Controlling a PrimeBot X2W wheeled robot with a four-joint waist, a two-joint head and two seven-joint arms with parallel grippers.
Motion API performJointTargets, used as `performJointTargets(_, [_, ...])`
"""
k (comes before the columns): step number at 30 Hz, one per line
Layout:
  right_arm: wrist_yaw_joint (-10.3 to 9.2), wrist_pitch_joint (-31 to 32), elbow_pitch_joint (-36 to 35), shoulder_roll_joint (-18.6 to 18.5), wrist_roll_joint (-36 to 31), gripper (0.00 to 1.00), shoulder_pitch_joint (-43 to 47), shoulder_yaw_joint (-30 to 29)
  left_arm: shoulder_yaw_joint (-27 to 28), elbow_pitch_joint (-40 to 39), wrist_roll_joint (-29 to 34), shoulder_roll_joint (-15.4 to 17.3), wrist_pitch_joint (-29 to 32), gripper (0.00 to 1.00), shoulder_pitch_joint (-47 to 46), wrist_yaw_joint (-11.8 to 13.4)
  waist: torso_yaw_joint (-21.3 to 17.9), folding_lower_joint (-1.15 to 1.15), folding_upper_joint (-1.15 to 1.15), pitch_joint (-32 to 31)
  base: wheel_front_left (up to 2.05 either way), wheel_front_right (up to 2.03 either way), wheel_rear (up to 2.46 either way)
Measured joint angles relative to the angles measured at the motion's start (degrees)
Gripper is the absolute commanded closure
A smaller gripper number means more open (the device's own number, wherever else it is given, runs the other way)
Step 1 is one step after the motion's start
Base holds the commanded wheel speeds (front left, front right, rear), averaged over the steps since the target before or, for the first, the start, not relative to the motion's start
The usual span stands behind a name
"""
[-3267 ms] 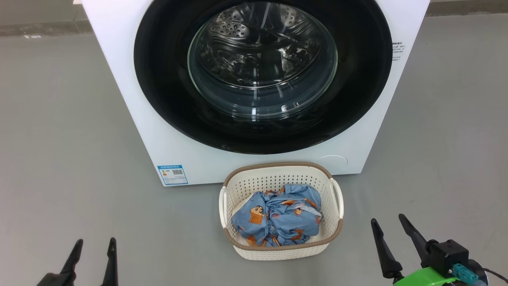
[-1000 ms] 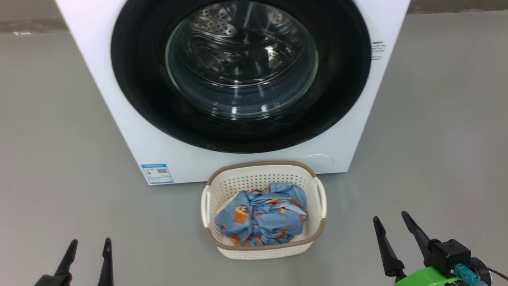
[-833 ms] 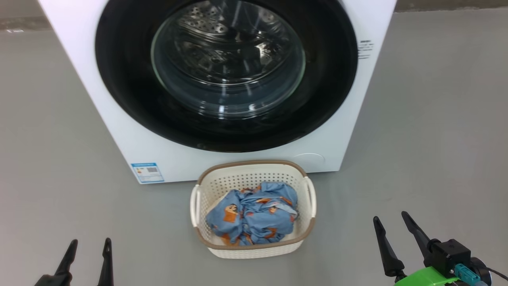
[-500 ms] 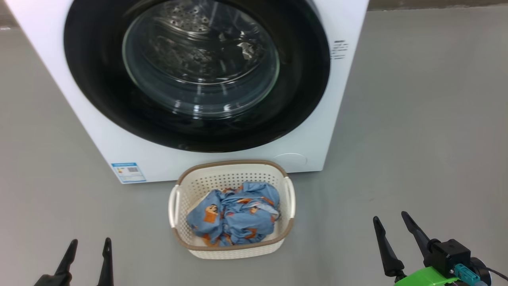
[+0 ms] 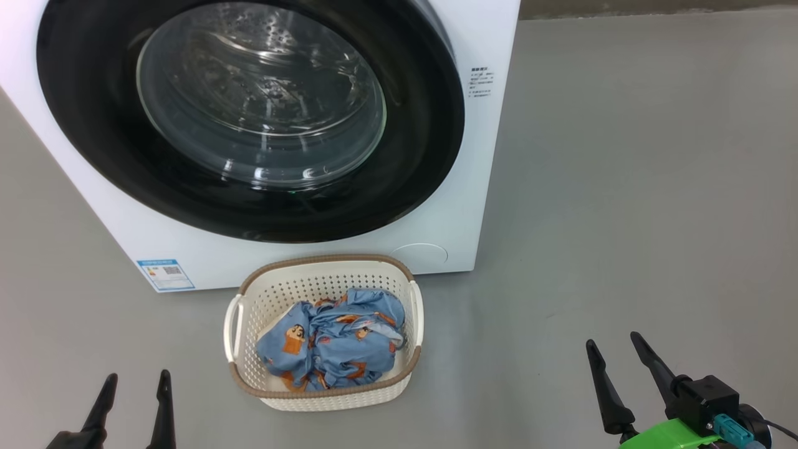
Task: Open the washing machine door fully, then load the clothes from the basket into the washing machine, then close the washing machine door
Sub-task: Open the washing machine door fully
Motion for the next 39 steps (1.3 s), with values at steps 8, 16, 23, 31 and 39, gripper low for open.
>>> performJointTargets(8, [0.00, 0.00, 0.00, 0.04, 0.00, 0.00, -0.01, 0.14, -0.05, 0.01, 0.00, -0.05, 0.00, 0.00, 0.00, 0.00, -0.02, 0.00, 0.00, -0.51, 0.00, 0.00, 0.00])
performJointTargets(16, [0.00, 0.00, -0.48, -0.05, 0.33, 0.00, -0.01, 0.69, -0.16, 0.05, 0.00, -0.07, 0.00, 0.00, 0.01, 0.00, 0.10, 0.00, 0.00, -0.71, 0.00, 0.00, 0.00])
performJointTargets(23, [0.00, 0.00, -0.83, -0.08, 0.59, 0.00, 0.00, 0.92, -0.16, 0.15, -0.01, -0.07, 0.00, 0.00, 0.01, 0.00, 0.19, 0.00, 0.00, -0.85, 0.00, 0.00, 0.00])
performJointTargets(31, [0.01, -0.01, -0.93, -0.82, 4.05, 1.00, 0.01, 3.33, -0.15, 0.21, -0.01, -0.14, 0.00, 0.00, 0.01, 0.00, 0.22, 0.00, 0.00, -1.07, 0.00, 0.00, 0.00])
performJointTargets(39, [0.01, -0.01, -1.00, -0.89, 4.05, 1.00, 0.01, 3.48, -0.15, 0.21, -0.01, -0.19, 0.00, 0.00, 0.02, 0.00, 0.16, 0.00, 0.00, -0.89, 0.00, 0.00, 0.00])
